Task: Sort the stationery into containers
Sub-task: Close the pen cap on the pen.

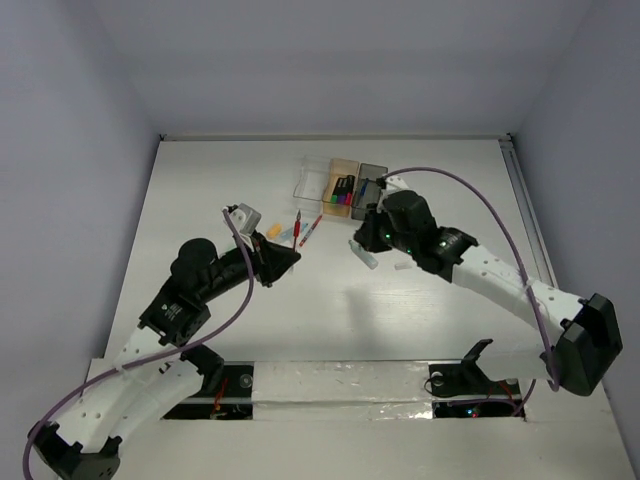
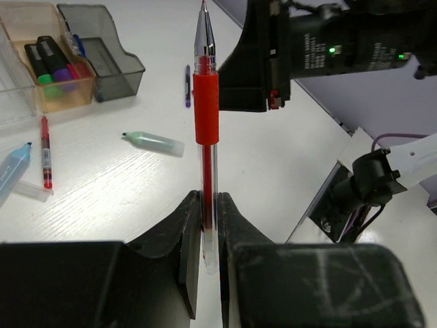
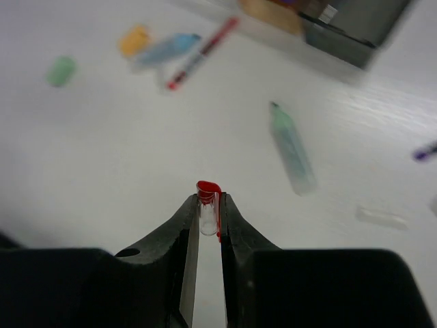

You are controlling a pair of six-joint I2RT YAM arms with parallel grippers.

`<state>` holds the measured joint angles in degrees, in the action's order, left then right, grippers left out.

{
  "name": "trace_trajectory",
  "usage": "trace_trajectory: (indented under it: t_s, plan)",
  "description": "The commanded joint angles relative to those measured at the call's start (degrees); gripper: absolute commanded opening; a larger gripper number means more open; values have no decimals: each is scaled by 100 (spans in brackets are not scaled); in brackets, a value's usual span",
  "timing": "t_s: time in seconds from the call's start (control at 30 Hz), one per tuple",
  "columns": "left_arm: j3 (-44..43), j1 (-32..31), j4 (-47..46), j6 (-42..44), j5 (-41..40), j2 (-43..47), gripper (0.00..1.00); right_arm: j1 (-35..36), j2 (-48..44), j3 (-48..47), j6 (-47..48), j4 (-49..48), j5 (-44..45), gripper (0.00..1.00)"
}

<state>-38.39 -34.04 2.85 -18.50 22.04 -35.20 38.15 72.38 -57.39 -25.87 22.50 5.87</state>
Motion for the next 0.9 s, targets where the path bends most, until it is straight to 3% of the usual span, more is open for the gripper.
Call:
trace_trajectory:
  t_s: [0.0,0.13,0.23,0.87]
  plan:
    - [-204,82,-250,22,-59,-118,0,613,214,-343,-287,-2282,-86,1]
    - [-204,82,-232,40,-261,-206,0,1036,663,-458,-278,-4178,-130,1]
    - [-204,82,-198,48,-393,-233,0,1107,909,-536,-331,-4814,-121,1]
    - [-239,135,-83,92,-464,-479,0,1283,435,-256,-516,-5669,-60,1]
